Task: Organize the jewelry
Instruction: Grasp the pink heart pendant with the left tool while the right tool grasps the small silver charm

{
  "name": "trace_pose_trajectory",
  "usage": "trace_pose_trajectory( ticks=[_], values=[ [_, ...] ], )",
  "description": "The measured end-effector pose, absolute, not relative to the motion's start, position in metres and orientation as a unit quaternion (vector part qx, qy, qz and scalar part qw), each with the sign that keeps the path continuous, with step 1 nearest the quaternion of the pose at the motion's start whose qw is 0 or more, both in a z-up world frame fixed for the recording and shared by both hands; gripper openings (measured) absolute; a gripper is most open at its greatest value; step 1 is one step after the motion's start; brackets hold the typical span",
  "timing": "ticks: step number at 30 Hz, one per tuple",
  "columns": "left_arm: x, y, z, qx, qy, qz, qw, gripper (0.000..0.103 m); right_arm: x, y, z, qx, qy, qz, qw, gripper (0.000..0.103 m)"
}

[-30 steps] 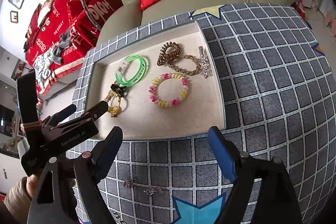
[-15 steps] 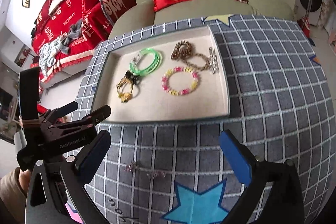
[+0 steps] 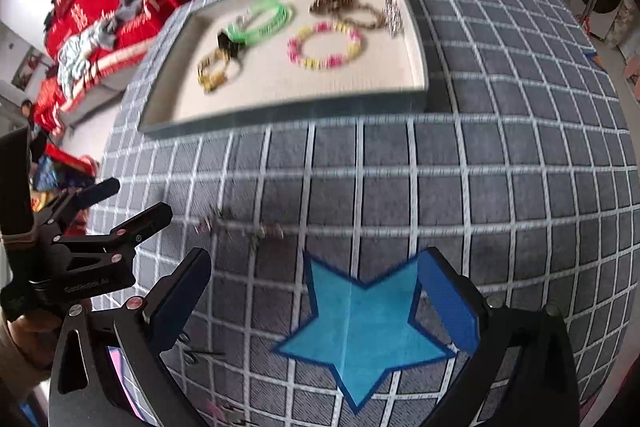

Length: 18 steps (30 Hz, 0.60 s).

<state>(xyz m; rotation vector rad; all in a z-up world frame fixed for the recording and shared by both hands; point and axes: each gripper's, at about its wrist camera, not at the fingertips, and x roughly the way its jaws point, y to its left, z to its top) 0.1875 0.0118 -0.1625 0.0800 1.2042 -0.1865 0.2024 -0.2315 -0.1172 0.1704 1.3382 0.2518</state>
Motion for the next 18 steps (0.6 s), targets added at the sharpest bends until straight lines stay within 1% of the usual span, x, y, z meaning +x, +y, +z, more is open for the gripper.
trace_pose_trajectory(
  ticks=[5, 7, 11, 13, 14, 15, 18],
  values=[
    [0.18, -0.006, -0.173, 0.056, 0.57, -0.109, 0.812, 0.103, 0.196, -0.219, -0.126, 0.025, 0.618, 0.143, 0.772, 0.102],
    [0.18, -0.009, -0.177, 0.054, 0.572, -0.115, 0.811, 0.103, 0.197, -0.214, -0.127, 0.003, 0.615, 0.158, 0.773, 0.098],
    [0.183, -0.016, -0.182, 0.055, 0.572, -0.12, 0.81, 0.103, 0.199, -0.209, -0.131, -0.032, 0.607, 0.184, 0.772, 0.097],
    [0.187, -0.019, -0.185, 0.06, 0.571, -0.122, 0.81, 0.103, 0.201, -0.207, -0.134, -0.048, 0.603, 0.193, 0.772, 0.091],
    [0.187, -0.02, -0.187, 0.063, 0.571, -0.122, 0.81, 0.103, 0.202, -0.205, -0.136, -0.06, 0.602, 0.195, 0.772, 0.084],
    [0.188, -0.02, -0.188, 0.064, 0.571, -0.122, 0.81, 0.103, 0.203, -0.202, -0.138, -0.066, 0.601, 0.198, 0.771, 0.08],
    [0.19, -0.023, -0.191, 0.07, 0.57, -0.117, 0.81, 0.102, 0.205, -0.198, -0.142, -0.079, 0.598, 0.215, 0.768, 0.078]
  ],
)
